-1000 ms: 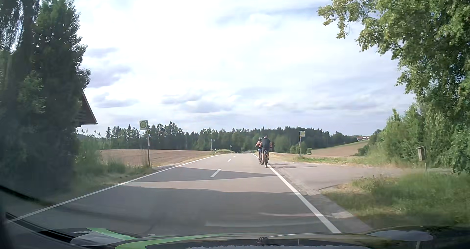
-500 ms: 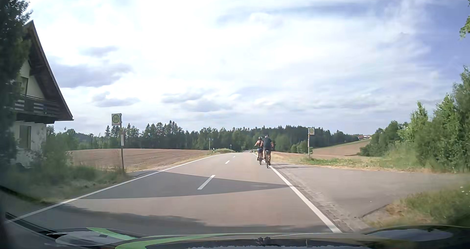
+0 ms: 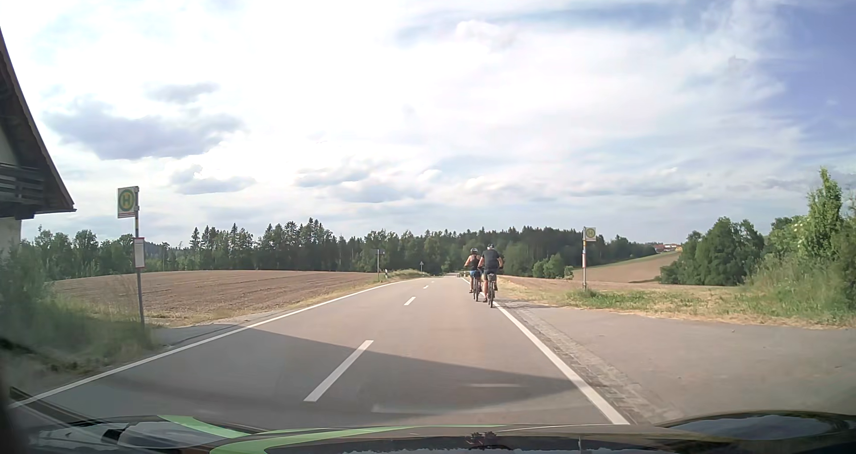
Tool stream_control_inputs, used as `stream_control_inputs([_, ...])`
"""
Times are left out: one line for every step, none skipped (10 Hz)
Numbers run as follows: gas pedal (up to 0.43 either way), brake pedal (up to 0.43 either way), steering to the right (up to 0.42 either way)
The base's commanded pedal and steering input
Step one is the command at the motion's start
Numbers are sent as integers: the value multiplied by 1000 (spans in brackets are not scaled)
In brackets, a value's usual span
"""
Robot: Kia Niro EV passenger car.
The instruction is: Follow the waypoints while adhering to traffic rules and regulations
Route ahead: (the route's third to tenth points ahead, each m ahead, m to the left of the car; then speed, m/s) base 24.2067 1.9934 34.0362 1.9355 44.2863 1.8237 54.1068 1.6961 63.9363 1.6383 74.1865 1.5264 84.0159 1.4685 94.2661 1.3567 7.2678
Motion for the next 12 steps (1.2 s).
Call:
stream_control_inputs([220, 0, -17])
stream_control_inputs([248, 0, -22])
stream_control_inputs([287, 0, -29])
stream_control_inputs([350, 0, -33])
stream_control_inputs([358, 0, -35])
stream_control_inputs([358, 0, -37])
stream_control_inputs([358, 0, -37])
stream_control_inputs([378, 0, -38])
stream_control_inputs([409, 0, -39])
stream_control_inputs([461, 0, -38])
stream_control_inputs([488, 0, -35])
stream_control_inputs([488, 0, -31])
